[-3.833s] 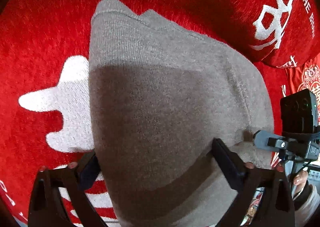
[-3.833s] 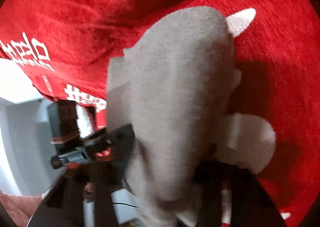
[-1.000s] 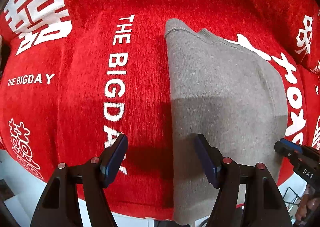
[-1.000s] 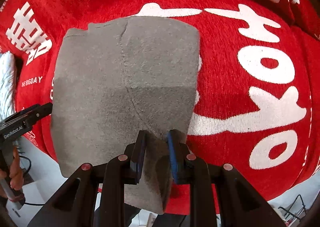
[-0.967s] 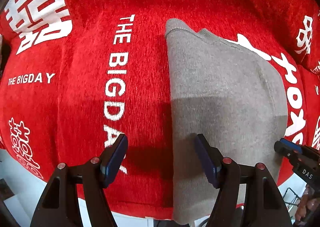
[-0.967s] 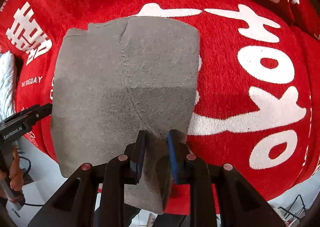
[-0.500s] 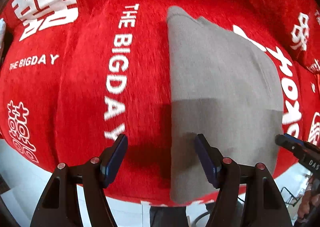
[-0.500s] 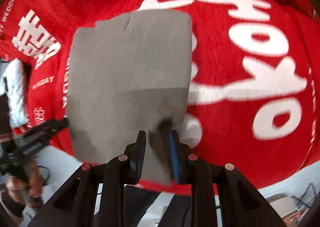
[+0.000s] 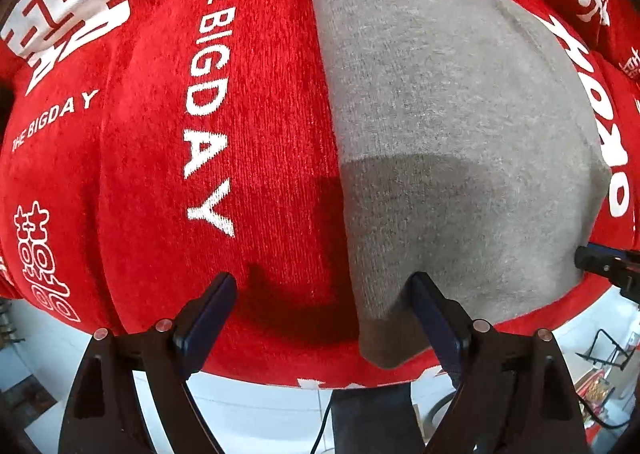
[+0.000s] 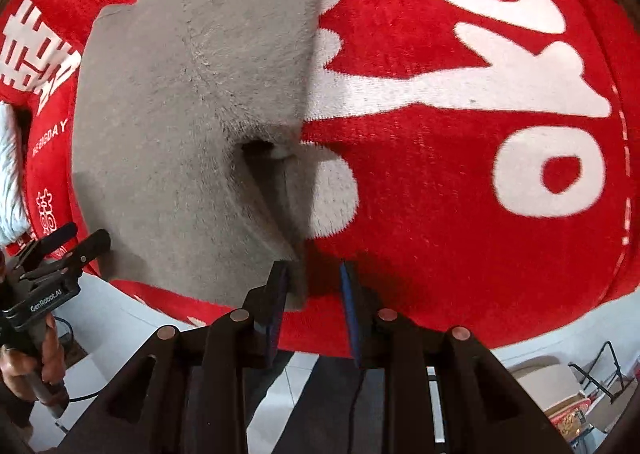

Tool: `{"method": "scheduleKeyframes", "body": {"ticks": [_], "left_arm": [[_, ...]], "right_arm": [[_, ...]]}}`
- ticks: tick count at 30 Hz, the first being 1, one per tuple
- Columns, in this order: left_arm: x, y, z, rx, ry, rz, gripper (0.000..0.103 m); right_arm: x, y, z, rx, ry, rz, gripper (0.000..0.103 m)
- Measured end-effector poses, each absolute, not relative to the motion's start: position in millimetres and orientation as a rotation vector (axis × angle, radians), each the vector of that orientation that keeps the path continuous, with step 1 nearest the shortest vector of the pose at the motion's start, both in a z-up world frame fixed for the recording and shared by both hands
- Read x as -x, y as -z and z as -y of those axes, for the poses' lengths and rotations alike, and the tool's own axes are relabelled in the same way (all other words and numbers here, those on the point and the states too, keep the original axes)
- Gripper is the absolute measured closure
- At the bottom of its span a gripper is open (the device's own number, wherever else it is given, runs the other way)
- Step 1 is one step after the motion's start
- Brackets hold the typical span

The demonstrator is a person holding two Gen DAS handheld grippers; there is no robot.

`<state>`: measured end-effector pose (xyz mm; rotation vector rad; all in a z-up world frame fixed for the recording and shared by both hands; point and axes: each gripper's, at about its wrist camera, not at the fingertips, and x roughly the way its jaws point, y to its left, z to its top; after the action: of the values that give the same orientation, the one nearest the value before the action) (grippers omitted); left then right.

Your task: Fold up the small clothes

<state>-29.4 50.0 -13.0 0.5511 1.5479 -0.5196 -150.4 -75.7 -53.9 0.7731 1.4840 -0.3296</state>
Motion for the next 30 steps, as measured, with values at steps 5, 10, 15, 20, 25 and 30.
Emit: {"method": "scheduleKeyframes", "body": {"ticks": [5,10,15,20,25,30], "left_arm": [[28,2,-51,-0.533,0.501,-1.557,0.014],[26,-10,-53,-0.522,0.496,-1.563,0.014],[25,-22,-51,-0.518,0.502,-1.554,0.014],[26,-41,-47,-0.49,0.512,-1.542,0.014],[29,-55,-44,-0.502,0.51,-1.538,0.014],[25,-77,-33,-0.541,0.517,-1.497,0.014]], "right_arm": [[151,40,78,-0.788,0.341,-1.476,0.075],[141,31,74,-0.78,0.326,-1.479,0.072],[131,20,66,-0.766,0.318,-1.483,0.072],[120,10,57,-0.759,0.333,-1.472,0.072],[113,-11,59,-0.744,0.358,-1.442,0.049],[106,-27,58,-0.741,0.365,-1.416,0.048]]}}
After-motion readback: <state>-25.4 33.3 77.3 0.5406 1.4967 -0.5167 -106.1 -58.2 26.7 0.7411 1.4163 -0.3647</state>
